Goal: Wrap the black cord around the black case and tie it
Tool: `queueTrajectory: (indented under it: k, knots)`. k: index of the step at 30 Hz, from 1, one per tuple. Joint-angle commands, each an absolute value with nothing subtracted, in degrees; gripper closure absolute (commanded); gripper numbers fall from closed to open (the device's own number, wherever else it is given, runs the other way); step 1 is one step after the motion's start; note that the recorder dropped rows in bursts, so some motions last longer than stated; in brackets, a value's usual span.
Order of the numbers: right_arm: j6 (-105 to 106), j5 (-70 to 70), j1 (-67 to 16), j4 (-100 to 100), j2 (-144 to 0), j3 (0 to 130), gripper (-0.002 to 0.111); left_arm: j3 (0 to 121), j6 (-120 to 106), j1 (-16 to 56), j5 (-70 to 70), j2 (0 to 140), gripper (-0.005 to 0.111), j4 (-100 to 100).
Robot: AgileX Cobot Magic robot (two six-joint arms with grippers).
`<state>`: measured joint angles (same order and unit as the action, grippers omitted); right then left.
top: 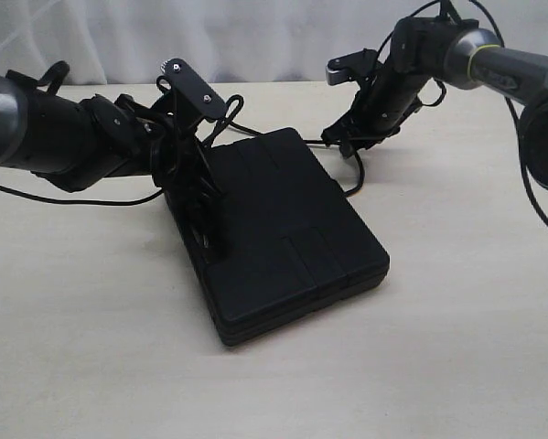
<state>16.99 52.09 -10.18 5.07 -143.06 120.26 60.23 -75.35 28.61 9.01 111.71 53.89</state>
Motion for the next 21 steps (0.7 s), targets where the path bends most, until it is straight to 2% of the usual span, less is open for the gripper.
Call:
queueTrajectory:
  k: [1,3,5,9,15,17,21]
  knots:
    - [21.0,51.2,-10.2,7.7,-144.5,120.6,0.065,60.2,-74.9,28.4,9.5,111.5,0.107,53.5]
    - [21.8,50.4,-10.2,9.2,-145.2,120.6,0.066,60.2,-74.9,28.4,9.3,111.5,0.107,53.5]
    - [21.8,49.8,-10.2,9.3,-145.7,120.6,0.071,60.2,-74.9,28.4,9.3,111.5,0.107,53.5]
    - [22.0,50.3,-10.2,9.4,-145.8,120.6,0.102,60.2,-74.9,28.4,9.3,111.5,0.107,53.5]
    - [22.3,47.3,-10.2,9.4,-140.8,115.4,0.104,60.2,-74.9,28.4,8.5,111.5,0.107,52.7]
    - [22.3,38.1,-10.2,9.8,-136.2,106.9,0.104,60.2,-74.9,28.4,8.0,111.5,0.107,51.3]
    - [22.3,10.4,-10.2,10.0,-122.0,81.4,0.104,60.9,-74.9,28.4,7.6,111.5,0.107,51.3]
